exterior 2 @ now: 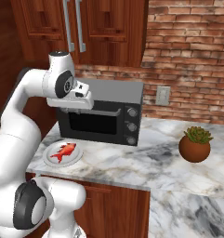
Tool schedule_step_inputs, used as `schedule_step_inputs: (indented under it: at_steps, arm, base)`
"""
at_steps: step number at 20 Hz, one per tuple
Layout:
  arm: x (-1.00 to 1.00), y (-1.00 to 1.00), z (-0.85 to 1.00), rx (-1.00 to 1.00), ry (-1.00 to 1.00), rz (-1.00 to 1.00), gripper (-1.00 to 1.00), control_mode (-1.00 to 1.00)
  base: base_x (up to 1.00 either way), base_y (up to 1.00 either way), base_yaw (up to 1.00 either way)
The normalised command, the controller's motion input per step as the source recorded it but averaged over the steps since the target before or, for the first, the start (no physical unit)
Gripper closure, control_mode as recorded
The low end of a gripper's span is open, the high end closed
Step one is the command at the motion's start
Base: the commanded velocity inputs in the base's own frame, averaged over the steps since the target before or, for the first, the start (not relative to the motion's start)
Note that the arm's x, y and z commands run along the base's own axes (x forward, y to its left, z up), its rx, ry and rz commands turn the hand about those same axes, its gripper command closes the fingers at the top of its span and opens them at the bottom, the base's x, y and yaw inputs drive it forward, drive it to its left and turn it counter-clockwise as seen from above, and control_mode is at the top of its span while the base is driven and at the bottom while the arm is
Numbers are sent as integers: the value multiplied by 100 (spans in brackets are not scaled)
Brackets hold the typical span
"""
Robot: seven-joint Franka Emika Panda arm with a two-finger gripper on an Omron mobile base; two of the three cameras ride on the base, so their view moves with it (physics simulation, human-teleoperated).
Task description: Place the fish on the rack of the oven.
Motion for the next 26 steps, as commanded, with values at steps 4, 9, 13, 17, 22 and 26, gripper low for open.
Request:
schedule_step_inputs:
  at_steps: [4,9,13,17,22,26]
  arm:
    - [-2,0,-8,0,0,0,-100,-100]
    - [4,77,-65,0,1,-18,-100,-100]
    - [0,74,-90,6,4,-24,-100,-100]
    - [0,4,-99,21,1,-7,-100,-100]
    - [10,12,-63,12,3,0,-100,-100]
    - [2,24,-27,0,5,0,-100,-100]
  base:
    - [0,0,0]
    - [0,0,0]
    - [0,0,0]
    - [0,0,0]
    - [0,0,0]
    - [0,0,0]
